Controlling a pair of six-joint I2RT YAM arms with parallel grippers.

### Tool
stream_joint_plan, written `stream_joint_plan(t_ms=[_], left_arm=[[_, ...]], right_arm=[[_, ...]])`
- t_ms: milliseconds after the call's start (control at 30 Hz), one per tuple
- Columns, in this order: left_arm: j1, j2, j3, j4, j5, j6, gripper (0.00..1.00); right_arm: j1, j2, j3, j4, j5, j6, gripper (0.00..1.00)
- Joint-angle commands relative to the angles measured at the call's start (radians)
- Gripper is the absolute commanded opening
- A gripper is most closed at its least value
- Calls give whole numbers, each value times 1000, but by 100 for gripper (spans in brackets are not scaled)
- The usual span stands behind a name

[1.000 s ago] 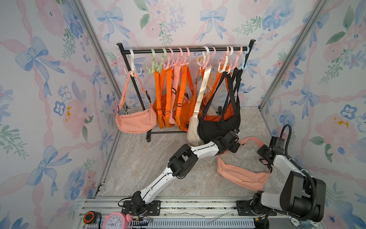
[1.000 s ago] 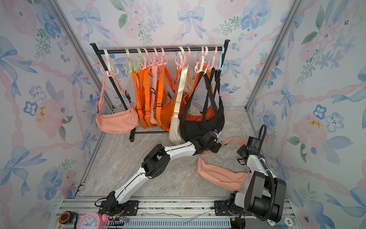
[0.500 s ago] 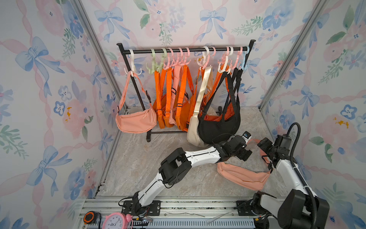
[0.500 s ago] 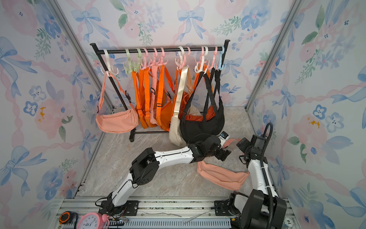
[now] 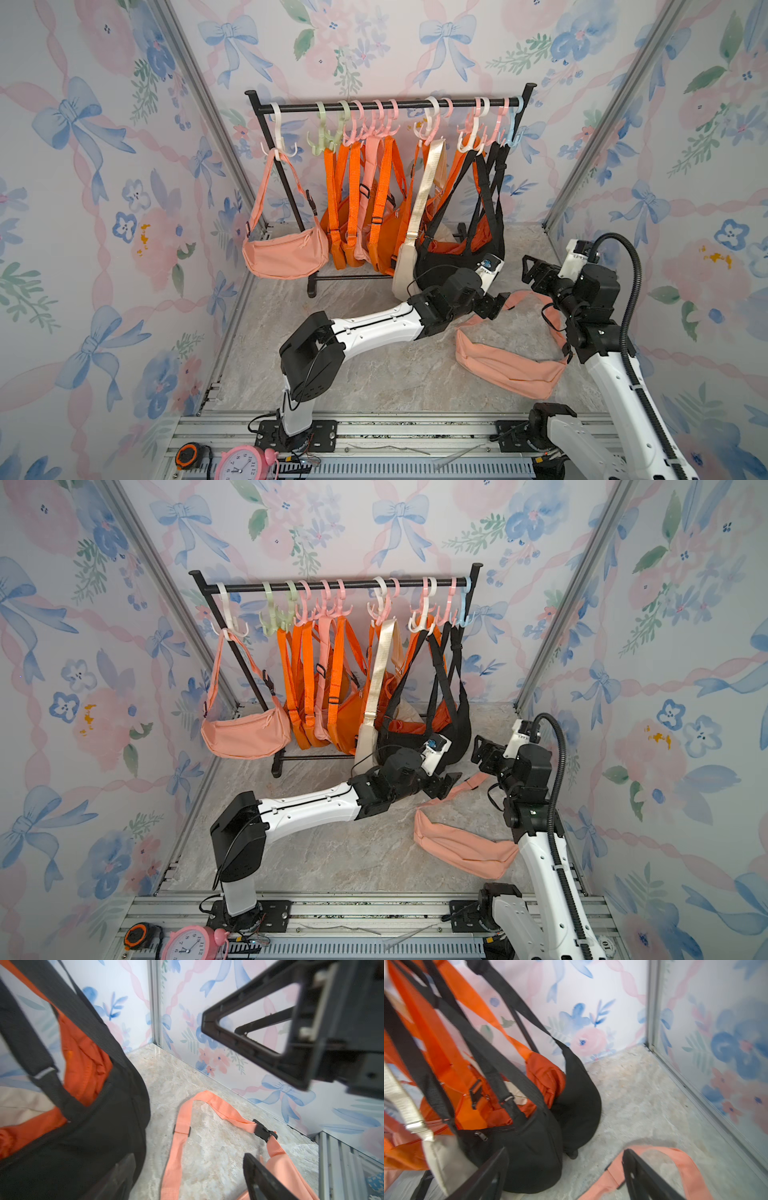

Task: Take the bag off the hook
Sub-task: Place the bag at the center of the board, then pick up the bag from the hook.

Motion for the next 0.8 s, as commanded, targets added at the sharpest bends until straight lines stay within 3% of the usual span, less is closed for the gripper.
stream_joint_plan(t_ms=[0,167,400,767], left_arm=[[55,-54,-15,23,22,73,81],[174,-61,53,-39,94,98,75],[322,1,201,-143,243,106,47],[423,190,520,-309,381,87,44]], right_arm=[[52,43,56,13,-93,-67,87],[96,122,126,50,-148,-85,84],[123,212,206,84,-167,-90,82],[170,307,327,45,-151,-158,82]])
